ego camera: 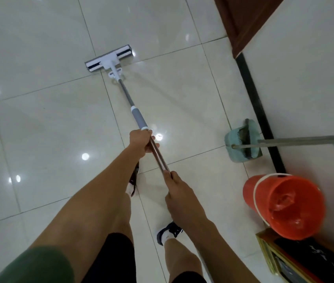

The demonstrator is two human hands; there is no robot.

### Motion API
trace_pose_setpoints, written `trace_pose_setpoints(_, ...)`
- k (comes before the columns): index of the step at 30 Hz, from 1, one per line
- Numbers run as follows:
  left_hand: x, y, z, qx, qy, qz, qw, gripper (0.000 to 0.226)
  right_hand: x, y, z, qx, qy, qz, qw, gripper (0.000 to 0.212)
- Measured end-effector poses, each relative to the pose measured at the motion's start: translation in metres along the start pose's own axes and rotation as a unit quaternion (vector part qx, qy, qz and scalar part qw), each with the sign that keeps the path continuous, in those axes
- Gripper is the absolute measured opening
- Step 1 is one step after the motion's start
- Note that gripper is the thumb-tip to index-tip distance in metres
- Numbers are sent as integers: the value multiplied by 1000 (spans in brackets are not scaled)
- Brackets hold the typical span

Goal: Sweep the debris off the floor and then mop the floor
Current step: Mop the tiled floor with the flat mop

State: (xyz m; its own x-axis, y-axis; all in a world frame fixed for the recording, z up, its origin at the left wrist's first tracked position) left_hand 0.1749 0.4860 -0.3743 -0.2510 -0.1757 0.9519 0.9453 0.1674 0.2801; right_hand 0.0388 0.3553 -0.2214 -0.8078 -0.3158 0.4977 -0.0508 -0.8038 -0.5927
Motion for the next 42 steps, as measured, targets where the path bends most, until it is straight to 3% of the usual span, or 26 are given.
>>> trace_pose_setpoints(9, -84, 197, 63, -35, 0, 3, 999, 19, -209, -77, 27, 11, 33, -2, 999, 62)
trace_pose_setpoints(13, -104, 255, 63, -26, -12, -15, 999, 18, -264, -83, 49, 13, 63, 8, 998, 64)
trace_pose_setpoints(16, -112, 264, 65, -25, -15, -12, 1000, 16, -273, -79, 54, -14, 46, -37, 998, 66)
trace_pose_setpoints(19, -110, 245, 66, -29, -24, -1, 999, 12, -256, -81, 45, -51, 29, -53, 997, 67)
trace_pose_setpoints(28, -72, 172, 70, -70, -29, -16, 997, 23, -179, -84, 22, -63, 80, -38, 994, 58)
trace_pose_setpoints(42, 51, -195, 8, -117, -30, -70, 990, 26, 170, 28, -104, -108, 94, -71, 987, 45)
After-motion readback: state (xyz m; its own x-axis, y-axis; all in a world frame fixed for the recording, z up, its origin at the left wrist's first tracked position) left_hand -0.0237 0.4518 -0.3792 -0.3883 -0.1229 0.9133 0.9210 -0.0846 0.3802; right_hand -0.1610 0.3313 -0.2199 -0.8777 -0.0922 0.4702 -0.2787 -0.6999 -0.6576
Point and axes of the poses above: each hand's wrist, its own x-axis away from the middle knuckle, its own z-axis out of the back of the hand, y = z × x, the point moved 9 cm from there along -x, towards the middle knuckle, and after that the axes turned 9 degrees about z, right-handed, at the moved point
